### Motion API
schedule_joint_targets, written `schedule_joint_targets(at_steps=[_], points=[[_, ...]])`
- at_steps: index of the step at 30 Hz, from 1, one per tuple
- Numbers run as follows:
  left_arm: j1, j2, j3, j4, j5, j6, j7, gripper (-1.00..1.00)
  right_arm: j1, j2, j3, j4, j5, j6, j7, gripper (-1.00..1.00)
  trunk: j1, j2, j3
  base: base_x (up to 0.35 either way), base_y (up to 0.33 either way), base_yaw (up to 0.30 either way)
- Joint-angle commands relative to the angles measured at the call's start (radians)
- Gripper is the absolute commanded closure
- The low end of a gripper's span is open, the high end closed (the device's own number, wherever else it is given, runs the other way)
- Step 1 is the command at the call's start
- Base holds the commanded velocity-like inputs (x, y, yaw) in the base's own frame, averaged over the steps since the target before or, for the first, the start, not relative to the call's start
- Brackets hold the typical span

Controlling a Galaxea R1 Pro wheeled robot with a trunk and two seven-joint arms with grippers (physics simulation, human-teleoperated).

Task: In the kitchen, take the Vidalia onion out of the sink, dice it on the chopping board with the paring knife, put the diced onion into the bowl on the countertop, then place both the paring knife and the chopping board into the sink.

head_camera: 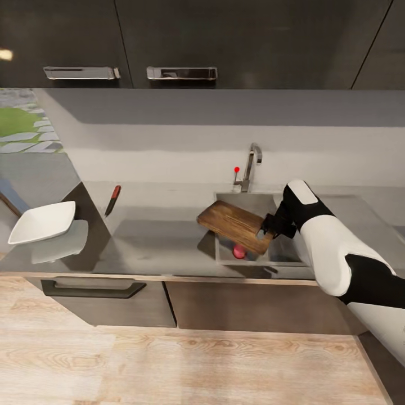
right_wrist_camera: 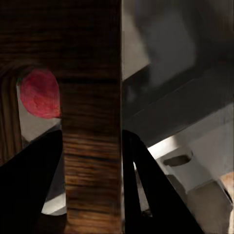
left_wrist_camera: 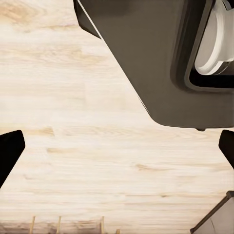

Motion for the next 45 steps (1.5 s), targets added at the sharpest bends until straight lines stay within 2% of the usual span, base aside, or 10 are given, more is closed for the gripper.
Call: schedule_joint_targets(at_steps=[1, 2, 5, 11, 16, 29, 45], points=[[0.000, 0.000, 0.000, -0.001, 0.001, -0.001, 0.000, -1.00, 0.000, 0.000, 0.037, -0.010, -0.008, 0.015, -0.010, 1.00, 0.001, -0.002, -0.002, 0.000, 0.005, 0.000], [0.000, 0.000, 0.000, -0.002, 0.001, -0.001, 0.000, -1.00, 0.000, 0.000, 0.055, -0.013, -0.008, 0.018, -0.010, 1.00, 0.001, -0.002, -0.002, 0.000, 0.004, 0.000], [0.000, 0.000, -0.001, -0.001, 0.001, -0.001, 0.000, -1.00, 0.000, 0.000, 0.150, -0.024, -0.008, 0.031, -0.008, 1.00, 0.001, -0.002, -0.002, 0.000, 0.001, 0.000], [0.000, 0.000, -0.001, -0.001, 0.001, -0.001, -0.001, -1.00, 0.000, 0.000, 0.161, -0.025, -0.008, 0.032, -0.007, 1.00, 0.001, -0.002, -0.002, 0.042, 0.039, 0.000], [0.000, 0.000, -0.001, -0.001, 0.001, -0.001, -0.001, -1.00, 0.000, 0.001, 0.204, -0.031, -0.010, 0.032, 0.000, 1.00, 0.001, -0.002, -0.002, 0.156, 0.246, 0.000], [0.000, 0.000, -0.001, -0.002, 0.001, -0.001, -0.002, -1.00, 0.000, 0.019, 0.217, -0.067, -0.013, 0.033, 0.002, 1.00, 0.001, -0.002, -0.002, 0.129, 0.199, 0.014], [0.000, 0.000, -0.001, -0.002, 0.001, -0.001, -0.002, -1.00, 0.000, 0.023, 0.220, -0.067, -0.015, 0.034, 0.002, 1.00, 0.001, -0.002, -0.002, 0.003, 0.004, 0.264]])
